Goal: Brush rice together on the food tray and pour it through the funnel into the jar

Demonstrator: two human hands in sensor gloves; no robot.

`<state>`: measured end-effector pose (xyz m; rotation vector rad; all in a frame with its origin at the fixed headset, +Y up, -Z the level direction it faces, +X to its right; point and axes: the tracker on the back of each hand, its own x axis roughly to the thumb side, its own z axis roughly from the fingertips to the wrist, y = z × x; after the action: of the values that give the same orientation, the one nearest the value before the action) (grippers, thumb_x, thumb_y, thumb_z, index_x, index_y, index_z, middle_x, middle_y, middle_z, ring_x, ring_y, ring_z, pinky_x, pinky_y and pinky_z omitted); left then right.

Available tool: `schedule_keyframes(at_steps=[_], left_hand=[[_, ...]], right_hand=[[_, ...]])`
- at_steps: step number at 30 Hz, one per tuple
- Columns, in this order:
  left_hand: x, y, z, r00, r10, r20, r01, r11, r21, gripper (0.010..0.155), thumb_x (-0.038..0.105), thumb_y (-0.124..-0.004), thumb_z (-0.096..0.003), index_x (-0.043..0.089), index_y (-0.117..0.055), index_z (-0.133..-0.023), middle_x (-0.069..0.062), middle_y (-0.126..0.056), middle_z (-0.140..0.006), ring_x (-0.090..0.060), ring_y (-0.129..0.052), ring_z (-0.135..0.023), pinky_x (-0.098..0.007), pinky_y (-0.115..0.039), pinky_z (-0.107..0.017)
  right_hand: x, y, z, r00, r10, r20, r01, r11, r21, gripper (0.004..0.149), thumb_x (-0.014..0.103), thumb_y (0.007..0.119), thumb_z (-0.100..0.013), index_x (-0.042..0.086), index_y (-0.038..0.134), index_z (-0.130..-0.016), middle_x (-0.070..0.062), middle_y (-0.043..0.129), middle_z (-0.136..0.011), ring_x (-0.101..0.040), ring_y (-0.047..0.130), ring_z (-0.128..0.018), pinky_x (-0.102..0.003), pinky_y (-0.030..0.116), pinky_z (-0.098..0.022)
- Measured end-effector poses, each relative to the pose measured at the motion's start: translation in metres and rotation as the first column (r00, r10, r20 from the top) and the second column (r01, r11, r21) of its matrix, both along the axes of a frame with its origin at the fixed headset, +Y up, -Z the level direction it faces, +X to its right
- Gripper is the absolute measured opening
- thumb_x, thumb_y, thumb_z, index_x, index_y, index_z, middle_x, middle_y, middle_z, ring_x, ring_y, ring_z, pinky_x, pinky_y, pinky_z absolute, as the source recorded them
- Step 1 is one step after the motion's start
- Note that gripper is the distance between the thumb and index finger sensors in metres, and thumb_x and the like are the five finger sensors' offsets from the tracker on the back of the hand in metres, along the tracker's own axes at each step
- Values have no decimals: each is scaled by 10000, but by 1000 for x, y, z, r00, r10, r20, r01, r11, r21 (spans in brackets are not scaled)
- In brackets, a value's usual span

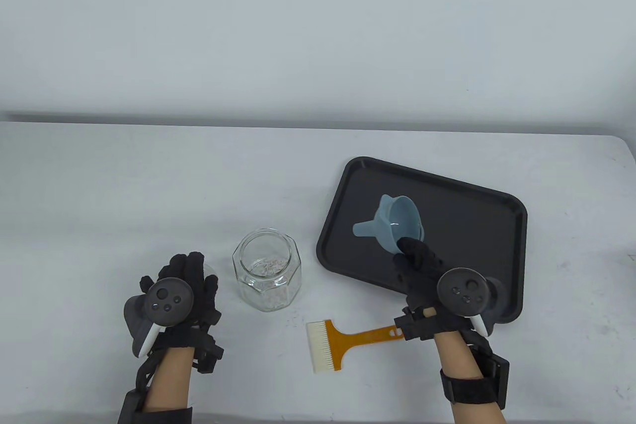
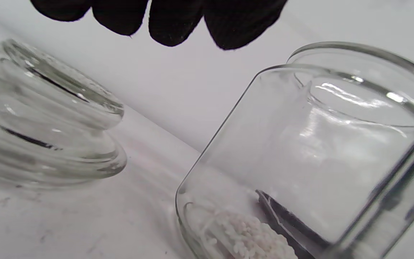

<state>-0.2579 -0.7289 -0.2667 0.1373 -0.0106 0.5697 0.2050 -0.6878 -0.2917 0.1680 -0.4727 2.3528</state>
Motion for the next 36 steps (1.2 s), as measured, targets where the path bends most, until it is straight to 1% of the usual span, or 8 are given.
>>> schedule_keyframes(at_steps=[3,7,12,18,22,32,36], left_hand=[[1,0,0,1000,2,2,-2,1000,1,666,270,-632,-554,-79,-463,-1096,-476,-412,-1069,-800,-406,-897,-883,-90,-519],[1,-1,0,1000,-5,4,5,1000,0,666,270,-632,-554,-79,-465,-1096,-479,-411,-1068,-801,-408,-896,-883,-89,-517],[2,-2,0,1000,-8,6,8,1000,-10,667,269,-632,-554,-80,-462,-1096,-475,-411,-1069,-802,-403,-895,-883,-88,-517],[2,-1,1,1000,-9,4,9,1000,-9,666,269,-633,-554,-81,-465,-1095,-475,-413,-1068,-801,-403,-896,-883,-88,-517],[3,-2,0,1000,-15,3,15,1000,-15,669,271,-636,-554,-81,-463,-1095,-476,-412,-1068,-803,-401,-895,-882,-88,-517],[1,-3,0,1000,-16,-7,16,1000,-22,668,271,-636,-554,-79,-462,-1096,-476,-411,-1068,-802,-400,-897,-883,-86,-516],[0,-2,1,1000,-16,-15,15,1000,-26,668,270,-636,-554,-80,-463,-1095,-474,-411,-1069,-802,-399,-897,-883,-85,-516]], right_hand=[[17,-13,-5,998,8,70,-2,996,-85,392,286,754,-476,28,789,-770,-40,962,-477,-142,1033,-220,-455,824,-343],[32,-28,-10,993,-27,113,49,978,-202,406,285,744,-479,-12,807,-748,-36,973,-423,-132,1027,-162,-448,833,-308],[43,-38,-13,989,-33,145,73,958,-278,412,281,740,-481,-36,817,-732,-24,975,-389,-117,1015,-123,-441,839,-287],[51,-46,-16,978,-51,201,111,947,-302,421,284,733,-484,-46,820,-730,-14,977,-368,-115,1008,-99,-439,840,-274],[53,-49,-17,978,-37,207,102,943,-315,425,294,727,-487,-37,816,-739,-9,977,-370,-120,1008,-102,-440,837,-277],[52,-46,-16,978,0,209,61,956,-286,453,313,722,-491,-44,808,-757,-26,982,-381,-140,1013,-113,-451,831,-284],[49,-43,-15,977,40,210,17,965,-262,465,317,724,-490,-48,801,-767,-41,984,-395,-158,1018,-126,-461,824,-290]])
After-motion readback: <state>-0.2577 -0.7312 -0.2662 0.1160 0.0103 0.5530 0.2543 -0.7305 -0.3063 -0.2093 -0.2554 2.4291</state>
